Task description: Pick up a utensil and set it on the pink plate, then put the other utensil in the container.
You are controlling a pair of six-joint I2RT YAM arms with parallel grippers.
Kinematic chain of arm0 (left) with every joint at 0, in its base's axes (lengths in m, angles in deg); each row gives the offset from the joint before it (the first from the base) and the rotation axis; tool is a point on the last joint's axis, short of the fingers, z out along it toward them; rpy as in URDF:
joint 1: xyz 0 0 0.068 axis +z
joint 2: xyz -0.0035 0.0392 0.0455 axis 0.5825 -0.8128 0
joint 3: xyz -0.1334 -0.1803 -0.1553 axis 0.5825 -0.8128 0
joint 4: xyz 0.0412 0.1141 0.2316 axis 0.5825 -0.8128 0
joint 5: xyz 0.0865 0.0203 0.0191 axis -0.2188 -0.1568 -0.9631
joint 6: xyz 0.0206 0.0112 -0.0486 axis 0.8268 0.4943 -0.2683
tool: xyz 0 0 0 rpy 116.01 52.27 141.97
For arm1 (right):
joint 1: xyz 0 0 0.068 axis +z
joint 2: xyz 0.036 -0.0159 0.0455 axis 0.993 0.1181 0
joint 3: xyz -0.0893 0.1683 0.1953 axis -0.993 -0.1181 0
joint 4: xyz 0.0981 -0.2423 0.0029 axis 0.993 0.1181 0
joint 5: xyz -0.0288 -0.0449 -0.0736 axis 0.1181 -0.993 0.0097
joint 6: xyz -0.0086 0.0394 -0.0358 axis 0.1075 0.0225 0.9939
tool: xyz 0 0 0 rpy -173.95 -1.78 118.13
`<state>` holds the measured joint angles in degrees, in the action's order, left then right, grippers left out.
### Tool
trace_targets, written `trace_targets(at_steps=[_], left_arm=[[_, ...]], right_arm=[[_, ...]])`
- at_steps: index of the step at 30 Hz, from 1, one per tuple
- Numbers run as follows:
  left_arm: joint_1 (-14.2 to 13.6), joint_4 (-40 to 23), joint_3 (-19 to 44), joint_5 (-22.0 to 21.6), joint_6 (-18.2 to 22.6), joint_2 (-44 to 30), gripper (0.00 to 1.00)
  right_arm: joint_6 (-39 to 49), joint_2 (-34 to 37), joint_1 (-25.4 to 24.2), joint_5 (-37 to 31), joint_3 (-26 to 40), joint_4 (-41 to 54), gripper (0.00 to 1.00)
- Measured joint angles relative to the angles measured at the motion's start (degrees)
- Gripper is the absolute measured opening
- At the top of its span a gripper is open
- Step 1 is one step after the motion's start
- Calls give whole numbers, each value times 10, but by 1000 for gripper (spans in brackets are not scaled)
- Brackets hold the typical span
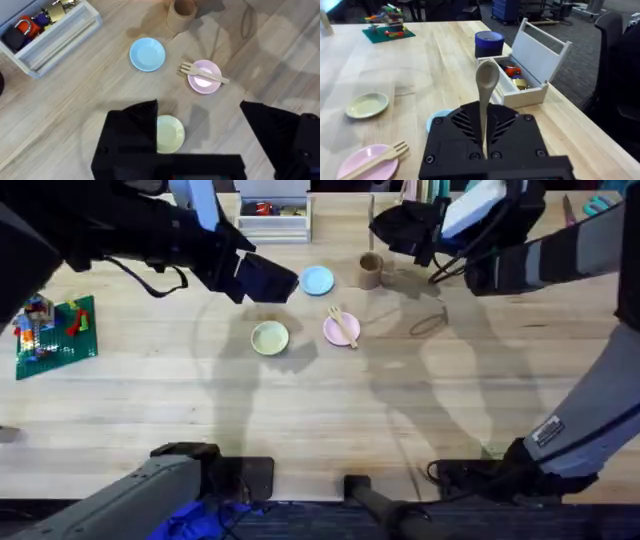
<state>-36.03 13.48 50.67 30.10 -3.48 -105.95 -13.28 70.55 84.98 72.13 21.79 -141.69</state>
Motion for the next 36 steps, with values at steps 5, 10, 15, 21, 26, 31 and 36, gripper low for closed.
trace_targets(at_steps=[5, 10, 15, 21, 26, 31, 36], left_arm=[[0, 1, 0, 0, 0, 0, 992], [0, 2, 0, 0, 0, 0, 991], [0, 2, 0, 0, 0, 0, 992], [0, 2, 0, 0, 0, 0, 992], [0, 2, 0, 0, 0, 0, 992], [0, 2, 0, 0, 0, 0, 992], [0, 2, 0, 0, 0, 0, 992]], right_arm=[[0, 13, -2, 0, 0, -3, 34], [0, 22, -2, 0, 0, -3, 34], [-3, 35, -2, 0, 0, -3, 34], [-8, 56, -2, 0, 0, -2, 34], [-9, 58, -2, 0, 0, 11, 34], [-10, 58, -5, 2, 0, 31, 34], [-11, 58, -8, 2, -1, 46, 34]])
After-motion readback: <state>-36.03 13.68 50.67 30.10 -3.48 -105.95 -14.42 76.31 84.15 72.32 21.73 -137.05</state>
